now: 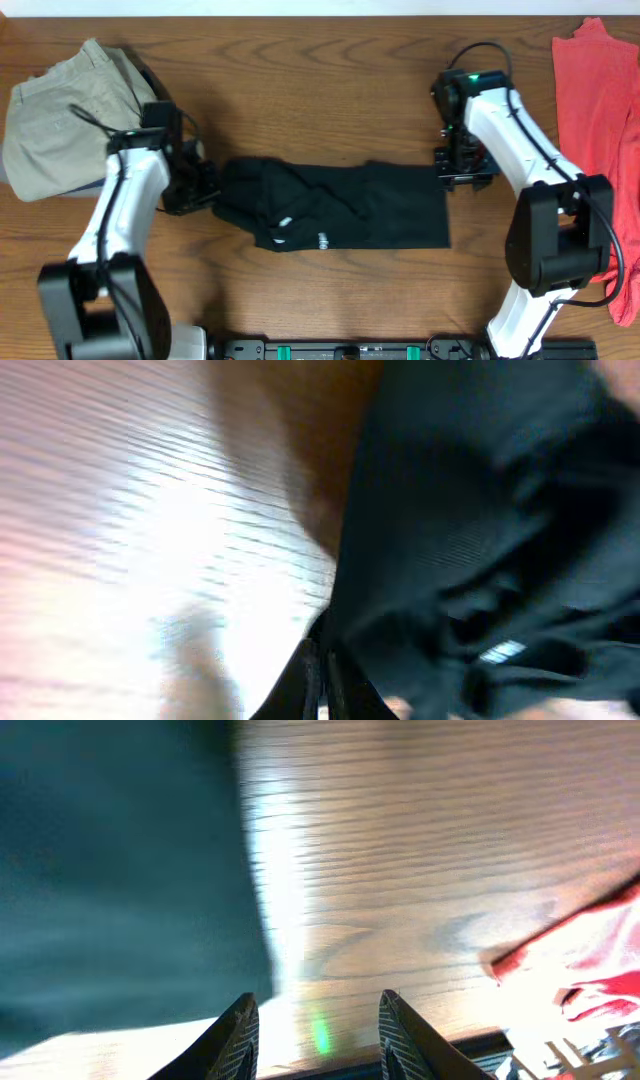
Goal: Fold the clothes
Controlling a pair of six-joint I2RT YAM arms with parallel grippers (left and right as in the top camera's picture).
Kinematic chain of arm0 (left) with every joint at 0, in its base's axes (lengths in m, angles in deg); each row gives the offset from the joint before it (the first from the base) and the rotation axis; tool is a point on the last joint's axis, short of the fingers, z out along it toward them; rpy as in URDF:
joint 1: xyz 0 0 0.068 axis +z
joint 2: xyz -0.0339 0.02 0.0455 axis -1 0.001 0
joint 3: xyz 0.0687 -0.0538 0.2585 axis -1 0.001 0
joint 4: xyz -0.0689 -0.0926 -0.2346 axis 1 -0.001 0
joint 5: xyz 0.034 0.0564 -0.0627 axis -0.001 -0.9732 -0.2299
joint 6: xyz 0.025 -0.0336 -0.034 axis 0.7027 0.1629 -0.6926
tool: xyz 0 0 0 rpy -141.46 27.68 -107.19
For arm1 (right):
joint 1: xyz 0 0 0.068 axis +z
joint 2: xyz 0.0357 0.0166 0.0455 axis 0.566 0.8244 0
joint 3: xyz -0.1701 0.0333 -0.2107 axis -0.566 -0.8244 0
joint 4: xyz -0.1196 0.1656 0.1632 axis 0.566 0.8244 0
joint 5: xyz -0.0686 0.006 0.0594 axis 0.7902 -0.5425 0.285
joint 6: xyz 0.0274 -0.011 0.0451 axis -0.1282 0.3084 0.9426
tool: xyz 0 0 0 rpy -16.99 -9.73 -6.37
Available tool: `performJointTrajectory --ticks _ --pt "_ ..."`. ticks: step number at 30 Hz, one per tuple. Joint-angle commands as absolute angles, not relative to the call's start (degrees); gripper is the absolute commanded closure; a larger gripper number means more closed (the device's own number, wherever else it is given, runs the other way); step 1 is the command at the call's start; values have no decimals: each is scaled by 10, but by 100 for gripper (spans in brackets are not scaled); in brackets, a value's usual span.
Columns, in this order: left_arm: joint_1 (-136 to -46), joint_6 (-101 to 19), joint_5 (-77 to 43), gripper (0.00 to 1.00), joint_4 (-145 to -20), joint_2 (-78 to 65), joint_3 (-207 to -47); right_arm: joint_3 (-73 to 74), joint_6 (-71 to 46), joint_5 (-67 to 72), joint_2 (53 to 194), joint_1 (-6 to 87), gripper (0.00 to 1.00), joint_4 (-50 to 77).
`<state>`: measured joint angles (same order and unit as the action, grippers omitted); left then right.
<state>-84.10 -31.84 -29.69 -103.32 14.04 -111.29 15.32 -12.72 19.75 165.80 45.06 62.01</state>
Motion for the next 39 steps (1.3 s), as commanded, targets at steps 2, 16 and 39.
performJointTrajectory --ticks 2,16,39 --pt "-838 -323 -305 94 -1042 117 -1122 149 -130 210 1646 425 63 624" --pt "-839 -323 -319 8 -1026 119 -1111 149 -130 206 1646 423 64 624" --pt "-893 -203 -238 3 -931 306 -1084 149 -130 205 1646 423 63 621"
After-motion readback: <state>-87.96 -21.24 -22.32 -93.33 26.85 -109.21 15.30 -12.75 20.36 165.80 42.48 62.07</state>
